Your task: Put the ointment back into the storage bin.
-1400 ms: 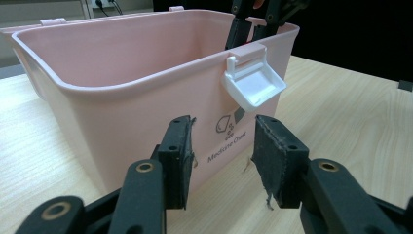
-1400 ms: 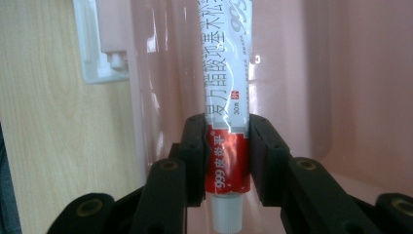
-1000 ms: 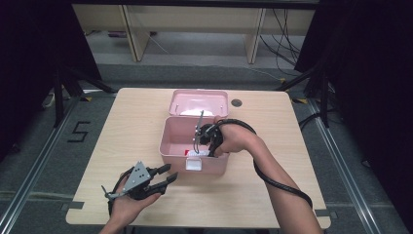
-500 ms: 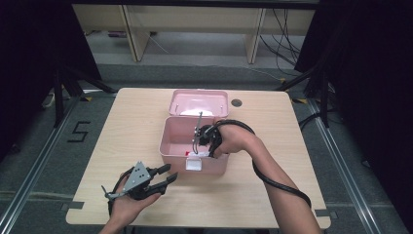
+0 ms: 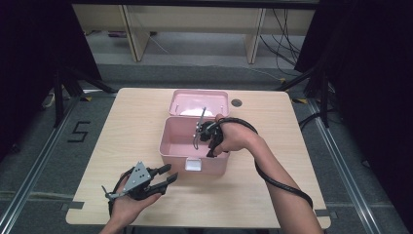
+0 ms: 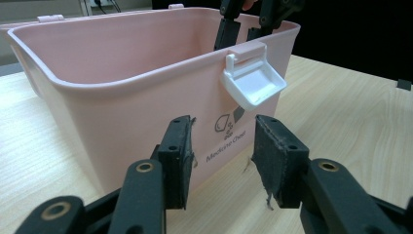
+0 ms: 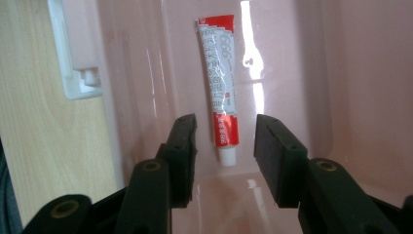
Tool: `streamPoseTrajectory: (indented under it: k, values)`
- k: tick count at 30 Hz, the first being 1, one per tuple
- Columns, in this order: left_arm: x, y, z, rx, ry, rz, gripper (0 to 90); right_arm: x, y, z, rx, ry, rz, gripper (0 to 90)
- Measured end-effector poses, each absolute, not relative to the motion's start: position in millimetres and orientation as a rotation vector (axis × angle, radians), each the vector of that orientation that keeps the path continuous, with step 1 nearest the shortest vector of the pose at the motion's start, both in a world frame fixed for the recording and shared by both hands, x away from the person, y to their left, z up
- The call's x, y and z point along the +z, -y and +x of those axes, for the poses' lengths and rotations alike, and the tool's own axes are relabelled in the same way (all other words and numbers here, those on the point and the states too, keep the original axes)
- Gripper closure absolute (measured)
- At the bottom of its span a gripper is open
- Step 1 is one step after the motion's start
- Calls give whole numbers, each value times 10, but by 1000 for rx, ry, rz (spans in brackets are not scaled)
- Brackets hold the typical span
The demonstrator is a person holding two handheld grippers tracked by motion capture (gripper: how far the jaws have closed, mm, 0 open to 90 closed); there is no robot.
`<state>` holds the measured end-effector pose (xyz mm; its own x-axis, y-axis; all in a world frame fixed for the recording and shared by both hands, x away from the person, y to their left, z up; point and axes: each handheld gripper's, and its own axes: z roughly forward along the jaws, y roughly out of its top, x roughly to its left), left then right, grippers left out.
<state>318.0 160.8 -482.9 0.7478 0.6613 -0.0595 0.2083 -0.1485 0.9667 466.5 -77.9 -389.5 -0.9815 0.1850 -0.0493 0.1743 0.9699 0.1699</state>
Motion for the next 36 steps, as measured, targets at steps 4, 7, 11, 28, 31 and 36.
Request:
streamPoseTrajectory:
  k: [4, 7, 11, 28, 31, 36]
  values:
    - [-4819, -1610, 3173, 461, -699, 1722, 581, -3883, 807, 4652, 269, -3054, 320, 686]
    - [-4819, -1608, 3172, 461, -699, 1722, 582, -3857, 839, 4652, 267, -3051, 329, 755]
    - [-4810, -1600, 3165, 454, -697, 1720, 598, -3803, 861, 4642, 282, -3048, 371, 844]
    - [-4680, -1431, 3147, 417, -633, 1739, 885, -3672, 1005, 4665, 430, -2944, 531, 900]
    - [-4645, -1343, 3166, 390, -615, 1741, 898, -3634, 1040, 4670, 438, -2922, 569, 900]
    - [-4596, -1200, 3195, 396, -582, 1755, 900, -3588, 1098, 4684, 493, -2874, 618, 900]
